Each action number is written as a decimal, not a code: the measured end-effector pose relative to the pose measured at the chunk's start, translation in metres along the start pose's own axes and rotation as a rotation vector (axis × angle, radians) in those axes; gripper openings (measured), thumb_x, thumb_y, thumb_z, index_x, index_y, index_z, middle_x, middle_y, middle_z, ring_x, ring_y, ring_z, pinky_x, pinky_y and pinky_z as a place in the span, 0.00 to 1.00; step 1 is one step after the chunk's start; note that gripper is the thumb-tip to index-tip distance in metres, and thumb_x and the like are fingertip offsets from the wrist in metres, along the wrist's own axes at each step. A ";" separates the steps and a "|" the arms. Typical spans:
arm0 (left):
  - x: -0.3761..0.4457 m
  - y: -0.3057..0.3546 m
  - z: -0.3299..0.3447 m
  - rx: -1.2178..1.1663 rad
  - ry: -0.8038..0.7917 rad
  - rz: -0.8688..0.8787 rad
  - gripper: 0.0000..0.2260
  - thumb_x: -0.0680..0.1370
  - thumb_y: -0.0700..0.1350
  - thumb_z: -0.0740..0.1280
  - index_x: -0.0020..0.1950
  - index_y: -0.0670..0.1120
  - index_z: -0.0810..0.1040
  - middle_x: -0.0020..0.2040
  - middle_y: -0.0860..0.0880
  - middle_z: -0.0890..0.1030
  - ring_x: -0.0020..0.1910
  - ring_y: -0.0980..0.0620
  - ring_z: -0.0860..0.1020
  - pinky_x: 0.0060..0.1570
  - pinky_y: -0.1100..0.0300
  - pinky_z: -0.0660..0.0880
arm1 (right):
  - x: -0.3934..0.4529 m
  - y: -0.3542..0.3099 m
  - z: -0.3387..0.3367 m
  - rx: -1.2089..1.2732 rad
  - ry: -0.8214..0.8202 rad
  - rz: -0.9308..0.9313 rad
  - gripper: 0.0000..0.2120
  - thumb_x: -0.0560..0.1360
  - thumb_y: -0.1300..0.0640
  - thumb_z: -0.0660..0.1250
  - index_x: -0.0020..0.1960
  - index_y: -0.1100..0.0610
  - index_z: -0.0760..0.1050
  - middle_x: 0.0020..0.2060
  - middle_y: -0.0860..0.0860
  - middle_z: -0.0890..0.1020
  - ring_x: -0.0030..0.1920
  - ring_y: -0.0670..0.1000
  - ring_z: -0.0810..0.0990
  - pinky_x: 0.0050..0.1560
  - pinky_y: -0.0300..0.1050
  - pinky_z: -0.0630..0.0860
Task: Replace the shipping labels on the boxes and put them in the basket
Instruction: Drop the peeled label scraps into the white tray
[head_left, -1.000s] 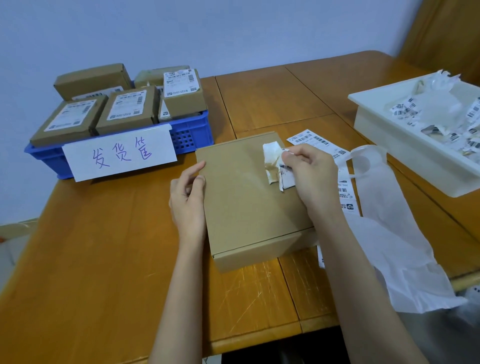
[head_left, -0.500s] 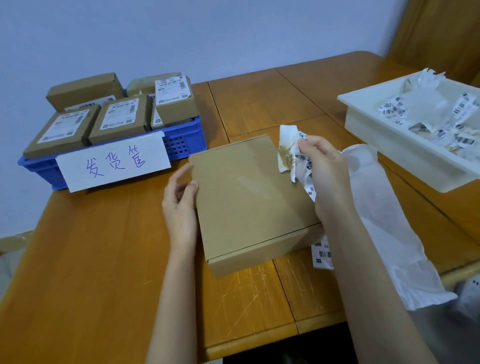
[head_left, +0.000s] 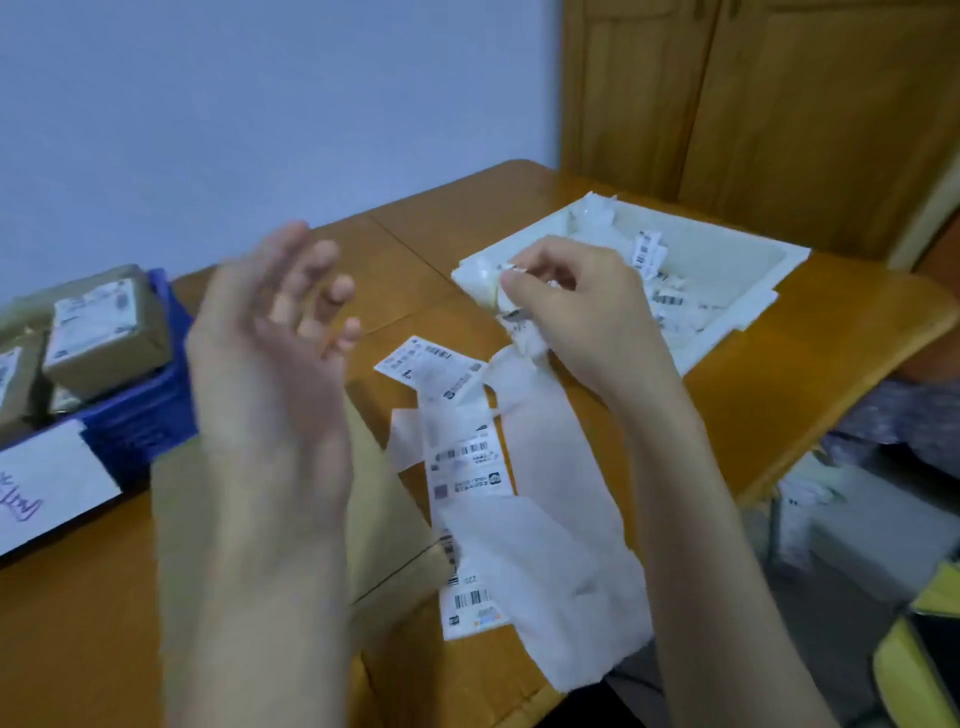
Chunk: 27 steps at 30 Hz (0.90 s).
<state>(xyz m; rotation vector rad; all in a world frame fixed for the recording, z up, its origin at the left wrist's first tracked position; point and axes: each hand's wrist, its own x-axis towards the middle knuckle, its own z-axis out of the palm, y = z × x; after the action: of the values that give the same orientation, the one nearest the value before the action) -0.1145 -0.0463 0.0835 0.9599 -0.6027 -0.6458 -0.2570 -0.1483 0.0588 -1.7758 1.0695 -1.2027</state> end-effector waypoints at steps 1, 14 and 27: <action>-0.003 -0.020 0.028 -0.019 0.001 -0.046 0.05 0.81 0.44 0.61 0.49 0.48 0.76 0.39 0.55 0.78 0.36 0.57 0.76 0.34 0.68 0.70 | 0.011 0.009 -0.016 -0.011 0.074 0.002 0.06 0.76 0.56 0.66 0.42 0.53 0.79 0.33 0.40 0.77 0.36 0.37 0.74 0.37 0.30 0.66; -0.013 -0.196 0.143 0.181 0.024 -0.609 0.03 0.81 0.41 0.64 0.48 0.44 0.74 0.43 0.44 0.77 0.35 0.52 0.76 0.29 0.63 0.73 | 0.076 0.121 -0.094 -1.061 -0.046 0.130 0.03 0.73 0.56 0.68 0.44 0.55 0.78 0.42 0.50 0.77 0.46 0.53 0.73 0.48 0.47 0.67; -0.015 -0.189 0.139 0.027 -0.020 -0.603 0.08 0.82 0.37 0.63 0.61 0.43 0.73 0.48 0.46 0.81 0.35 0.57 0.79 0.38 0.61 0.82 | 0.080 0.114 -0.091 -0.764 -0.651 0.412 0.26 0.81 0.37 0.48 0.43 0.55 0.74 0.44 0.51 0.78 0.46 0.52 0.75 0.55 0.47 0.68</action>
<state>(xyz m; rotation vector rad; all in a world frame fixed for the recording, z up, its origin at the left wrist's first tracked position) -0.2662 -0.1900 -0.0237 1.1705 -0.3323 -1.1845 -0.3529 -0.2764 0.0116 -2.1077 1.4698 0.0961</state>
